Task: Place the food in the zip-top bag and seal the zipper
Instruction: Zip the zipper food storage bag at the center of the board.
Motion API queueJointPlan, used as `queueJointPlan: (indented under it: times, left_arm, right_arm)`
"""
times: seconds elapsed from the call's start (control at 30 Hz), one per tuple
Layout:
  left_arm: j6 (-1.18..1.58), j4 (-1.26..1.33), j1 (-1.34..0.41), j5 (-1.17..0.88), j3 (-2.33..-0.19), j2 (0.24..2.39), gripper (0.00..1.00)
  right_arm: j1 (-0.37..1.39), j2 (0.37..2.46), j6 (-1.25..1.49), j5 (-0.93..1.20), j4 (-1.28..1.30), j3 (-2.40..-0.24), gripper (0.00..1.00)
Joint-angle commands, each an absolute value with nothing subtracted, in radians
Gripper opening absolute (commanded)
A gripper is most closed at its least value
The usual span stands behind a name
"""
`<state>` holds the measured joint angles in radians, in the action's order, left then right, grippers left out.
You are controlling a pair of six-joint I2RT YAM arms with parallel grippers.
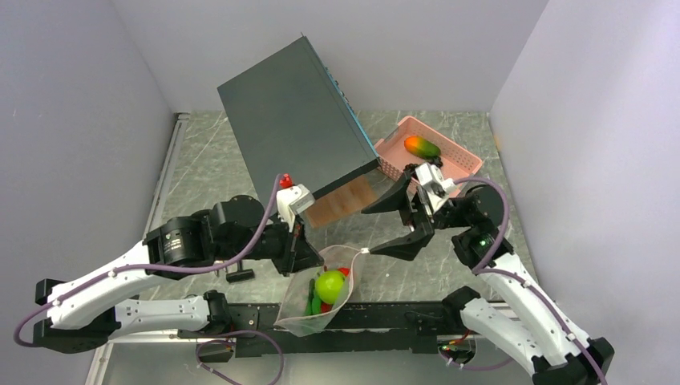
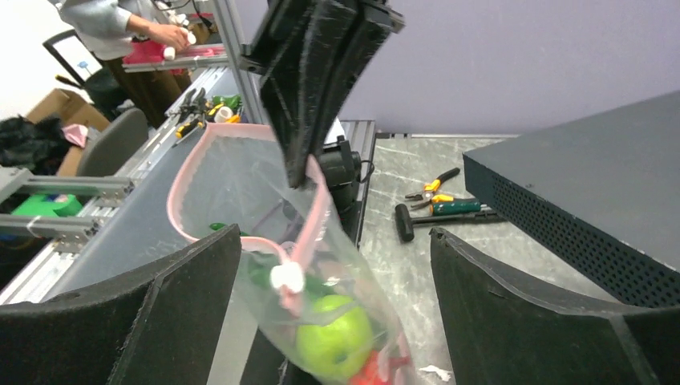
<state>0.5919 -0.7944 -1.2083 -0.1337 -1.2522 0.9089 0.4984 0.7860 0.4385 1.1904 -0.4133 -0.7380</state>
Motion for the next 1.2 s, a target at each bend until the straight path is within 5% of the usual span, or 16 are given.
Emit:
queueJointPlan:
  times: [0.0, 0.47, 0.8, 1.17]
  left_arm:
    - [0.61, -0.787, -1.181, -0.059, -1.301, 0.876, 0.0]
    - [0.604, -0.754, -1.099, -0.141, -1.269, 0.848, 0.0]
    - [0.612, -0.698, -1.092, -0.19, -1.27, 0.876, 0.0]
    - [0.624, -0.688, -1.091, -0.203, -1.25, 0.874, 0.0]
  right_arm:
    - [0.502, 0.714, 0.39, 1.188, -0.424, -0.706, 0.89]
    - [0.503, 0.777, 0.446, 1.168, -0.617, -0.621, 0.86]
    - [0.615, 0.849, 0.464, 1.145, -0.709, -0.565, 0.73]
    - [0.662, 0.881, 0.48, 1.109, -0.804, -0.515, 0.34]
